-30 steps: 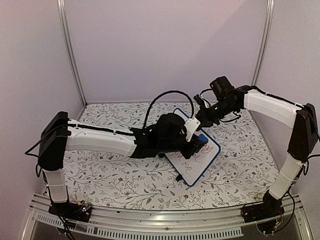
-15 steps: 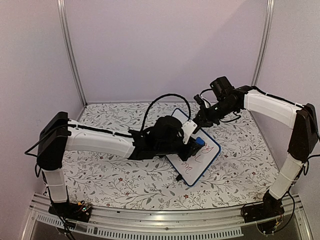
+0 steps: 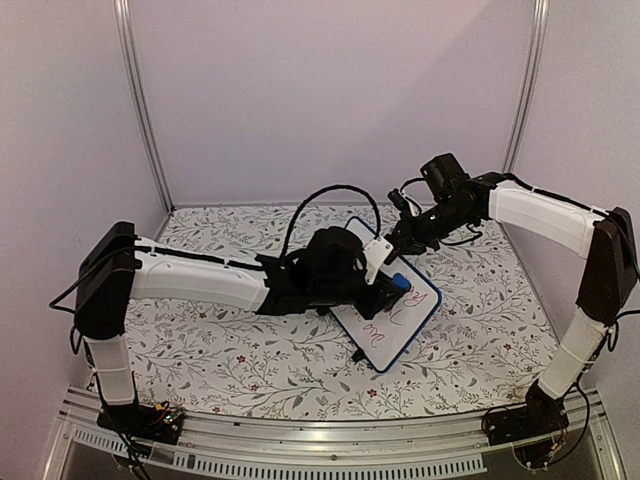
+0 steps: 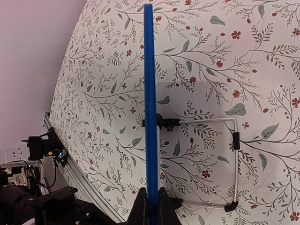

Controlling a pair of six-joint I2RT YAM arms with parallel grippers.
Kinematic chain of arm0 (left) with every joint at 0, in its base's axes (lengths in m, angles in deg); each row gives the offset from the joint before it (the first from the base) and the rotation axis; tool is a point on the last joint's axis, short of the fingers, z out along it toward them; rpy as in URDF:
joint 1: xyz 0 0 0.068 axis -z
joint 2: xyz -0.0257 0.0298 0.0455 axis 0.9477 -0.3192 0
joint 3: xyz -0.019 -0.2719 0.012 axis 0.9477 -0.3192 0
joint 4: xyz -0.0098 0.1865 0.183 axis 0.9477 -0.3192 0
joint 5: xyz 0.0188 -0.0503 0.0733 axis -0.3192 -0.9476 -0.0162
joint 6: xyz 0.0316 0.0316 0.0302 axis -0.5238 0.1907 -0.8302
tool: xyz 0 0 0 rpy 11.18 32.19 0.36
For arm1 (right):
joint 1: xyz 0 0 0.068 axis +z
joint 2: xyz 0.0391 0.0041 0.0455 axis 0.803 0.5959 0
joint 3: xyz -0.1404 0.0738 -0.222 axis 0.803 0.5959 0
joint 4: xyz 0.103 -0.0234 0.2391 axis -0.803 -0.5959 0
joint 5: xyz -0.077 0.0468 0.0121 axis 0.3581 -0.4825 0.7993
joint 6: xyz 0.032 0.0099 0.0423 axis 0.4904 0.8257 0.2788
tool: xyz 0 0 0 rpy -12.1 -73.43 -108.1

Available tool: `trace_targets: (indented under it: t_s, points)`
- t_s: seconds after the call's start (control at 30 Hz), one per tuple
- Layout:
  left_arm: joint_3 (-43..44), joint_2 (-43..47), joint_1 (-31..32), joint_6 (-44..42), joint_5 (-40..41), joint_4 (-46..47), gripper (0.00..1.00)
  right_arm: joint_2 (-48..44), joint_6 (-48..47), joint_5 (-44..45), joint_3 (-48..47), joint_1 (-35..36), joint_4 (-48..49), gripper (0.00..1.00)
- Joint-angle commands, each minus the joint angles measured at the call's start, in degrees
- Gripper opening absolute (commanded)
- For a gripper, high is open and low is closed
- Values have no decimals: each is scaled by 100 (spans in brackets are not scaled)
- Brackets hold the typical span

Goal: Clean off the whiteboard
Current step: Erase the whiteboard from the whiteboard stand.

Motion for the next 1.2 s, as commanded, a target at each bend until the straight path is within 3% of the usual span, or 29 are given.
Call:
trace_targets:
  t_s: [0.0,0.33,0.83,1.17]
  points:
    - [-226,-32,-70,173,-61,33,0,35,101,-138,170,178,-87,0]
    - [-660,161,-84,190,23,94,0,36,75,-130,143,178,-93,0]
    - [510,-215,-175,4,-26,-35,0,12,99,-142,161,178,-64,0]
    - [-633,165,-171,257,-188,352,0,3,127,-150,202,178,-18,0]
